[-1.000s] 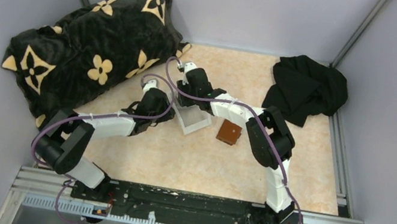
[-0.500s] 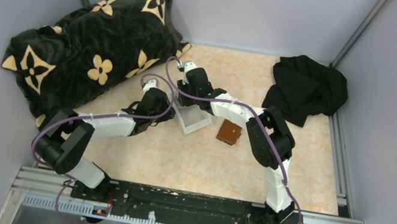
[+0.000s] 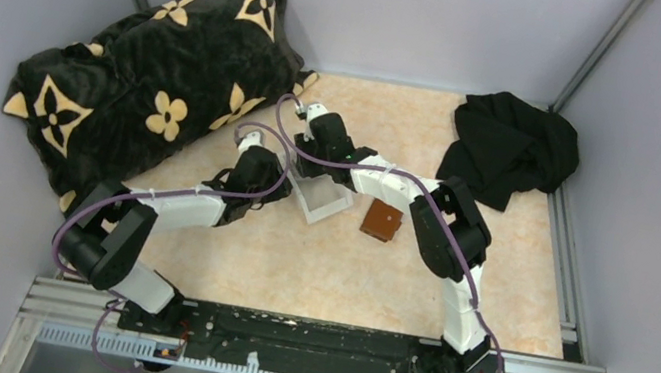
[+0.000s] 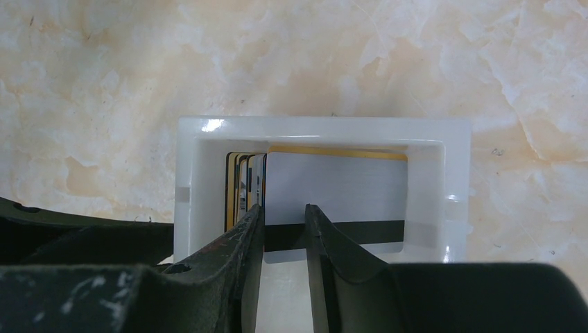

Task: Put the credit cards into the card holder
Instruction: Pick up the credit card from the storage box.

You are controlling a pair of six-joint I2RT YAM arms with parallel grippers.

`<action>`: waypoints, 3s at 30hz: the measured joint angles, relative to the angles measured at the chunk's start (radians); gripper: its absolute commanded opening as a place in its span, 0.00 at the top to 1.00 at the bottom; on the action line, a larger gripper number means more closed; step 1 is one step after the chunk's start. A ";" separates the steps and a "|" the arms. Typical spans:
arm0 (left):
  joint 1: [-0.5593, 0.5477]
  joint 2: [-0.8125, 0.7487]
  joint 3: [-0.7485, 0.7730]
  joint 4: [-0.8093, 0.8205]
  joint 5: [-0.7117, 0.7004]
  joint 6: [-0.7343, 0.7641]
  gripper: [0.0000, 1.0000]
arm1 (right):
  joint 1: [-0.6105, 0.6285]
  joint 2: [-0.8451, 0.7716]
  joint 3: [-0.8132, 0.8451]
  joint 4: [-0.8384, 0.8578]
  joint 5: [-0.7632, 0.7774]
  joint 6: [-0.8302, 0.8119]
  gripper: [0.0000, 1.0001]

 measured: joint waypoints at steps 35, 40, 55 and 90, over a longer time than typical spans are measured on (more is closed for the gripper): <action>0.000 0.013 0.000 0.007 0.000 0.000 0.57 | -0.006 -0.009 0.000 -0.009 -0.041 0.016 0.78; 0.000 0.016 0.000 0.007 -0.001 0.000 0.57 | -0.006 -0.016 0.000 -0.015 -0.048 0.021 0.79; 0.000 0.018 0.000 0.011 -0.011 -0.003 0.57 | -0.005 -0.041 0.000 -0.034 0.035 -0.004 0.89; 0.008 -0.266 0.013 -0.099 -0.114 0.065 0.18 | 0.000 -0.273 -0.011 -0.121 0.201 -0.150 1.00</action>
